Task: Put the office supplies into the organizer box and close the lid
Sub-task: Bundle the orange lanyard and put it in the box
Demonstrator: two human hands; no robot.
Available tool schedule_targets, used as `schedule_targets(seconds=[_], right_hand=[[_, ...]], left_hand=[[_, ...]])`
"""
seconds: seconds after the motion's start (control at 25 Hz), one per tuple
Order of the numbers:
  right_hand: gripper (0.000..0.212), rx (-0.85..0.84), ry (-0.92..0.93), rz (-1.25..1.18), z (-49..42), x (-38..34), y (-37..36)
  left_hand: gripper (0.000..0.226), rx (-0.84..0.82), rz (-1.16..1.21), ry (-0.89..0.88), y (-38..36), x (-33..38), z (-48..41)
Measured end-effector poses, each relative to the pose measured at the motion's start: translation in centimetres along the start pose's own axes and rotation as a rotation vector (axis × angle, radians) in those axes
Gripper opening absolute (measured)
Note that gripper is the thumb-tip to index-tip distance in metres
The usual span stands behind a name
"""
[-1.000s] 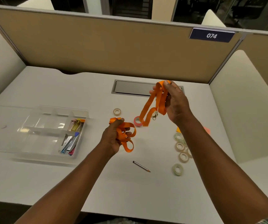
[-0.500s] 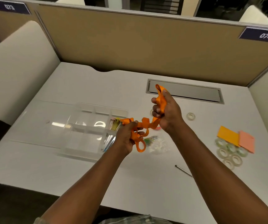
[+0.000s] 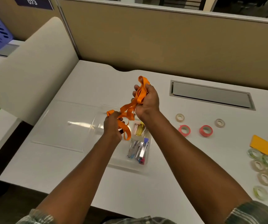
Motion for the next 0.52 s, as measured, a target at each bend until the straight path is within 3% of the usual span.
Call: schedule_targets(seconds=[0.16, 0.32, 0.52], right_hand=[[0.025, 0.026, -0.053, 0.215, -2.7, 3.2, -1.3], [0.016, 0.052, -0.087, 0.499, -4.0, 5.9, 0.0], [0.026, 0.068, -0.151, 1.028, -4.9, 7.3, 1.6]], left_hand=[[0.024, 0.042, -0.017, -0.008, -0.2, 1.3, -2.3], [0.038, 0.045, -0.135, 0.011, -0.3, 1.1, -4.0], [0.039, -0.023, -0.28, -0.028, -0.3, 0.7, -5.1]])
Point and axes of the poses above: each hand's wrist, its own z-axis away from the middle knuckle, its own y-axis out of the back of the hand, x = y × z, the point moved 1 cm from there along -z, towards the middle knuckle, and after that the axes turned 11 degrees about z, right-handed, at the moved point
